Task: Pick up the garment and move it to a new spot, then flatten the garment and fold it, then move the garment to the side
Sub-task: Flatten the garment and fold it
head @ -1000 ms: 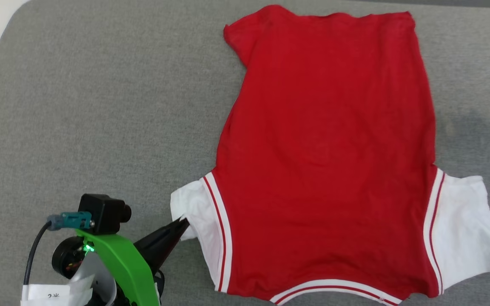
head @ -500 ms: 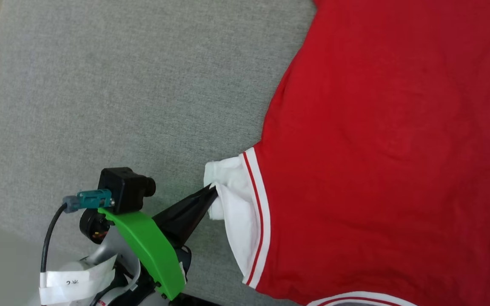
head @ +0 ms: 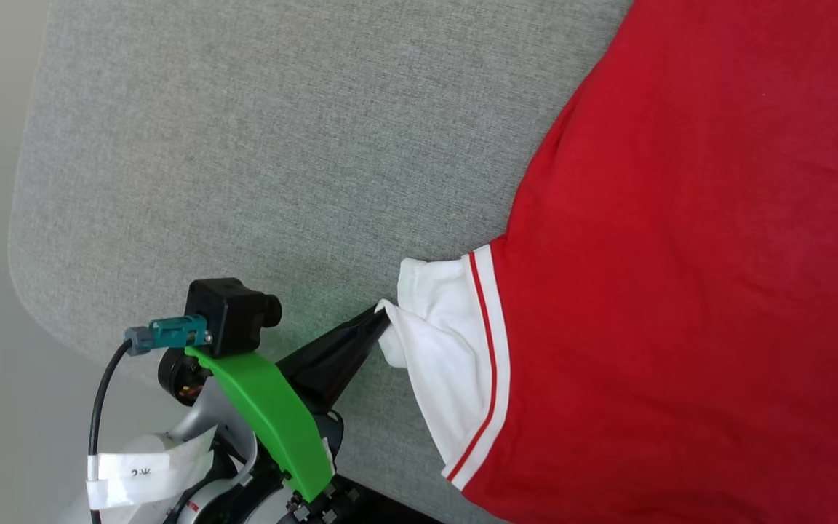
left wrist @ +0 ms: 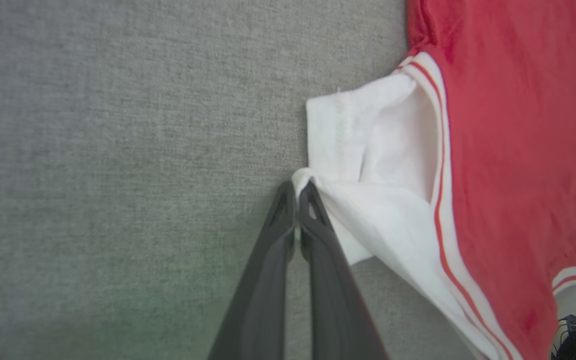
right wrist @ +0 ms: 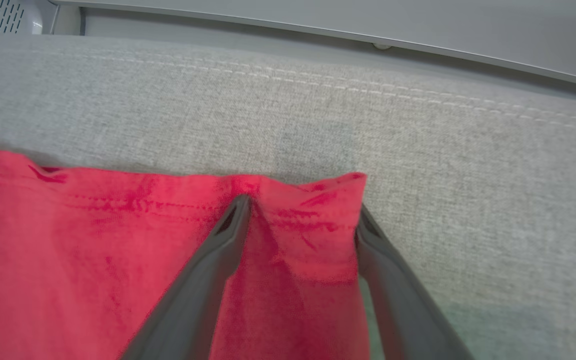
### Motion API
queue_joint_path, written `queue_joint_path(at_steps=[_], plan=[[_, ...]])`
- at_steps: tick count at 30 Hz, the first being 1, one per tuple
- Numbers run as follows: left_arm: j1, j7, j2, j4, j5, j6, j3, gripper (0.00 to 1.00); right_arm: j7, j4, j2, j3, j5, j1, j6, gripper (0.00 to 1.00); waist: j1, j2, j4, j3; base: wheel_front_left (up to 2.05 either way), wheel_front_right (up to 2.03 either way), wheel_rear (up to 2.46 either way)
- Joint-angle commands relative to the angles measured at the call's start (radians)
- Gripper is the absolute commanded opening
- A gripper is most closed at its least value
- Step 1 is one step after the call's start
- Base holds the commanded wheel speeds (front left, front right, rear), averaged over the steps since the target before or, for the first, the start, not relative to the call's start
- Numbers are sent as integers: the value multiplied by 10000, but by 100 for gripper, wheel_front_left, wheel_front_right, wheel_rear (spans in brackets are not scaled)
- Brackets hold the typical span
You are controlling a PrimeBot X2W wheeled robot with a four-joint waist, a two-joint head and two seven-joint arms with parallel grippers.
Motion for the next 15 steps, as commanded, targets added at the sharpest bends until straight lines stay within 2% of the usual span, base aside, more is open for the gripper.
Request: queue_joint_path(at_steps=[1,15], plan=[[-205,-76,-59,48,24,-42,6,0,230,304,100,122,31,536,-6,0,-1,0,56,38,0,0,0],[-225,-104,32,159,52,31,60,0,216,34,-76,277,240,1298,-6,0,-1,0,-246,-446,0,0,0]])
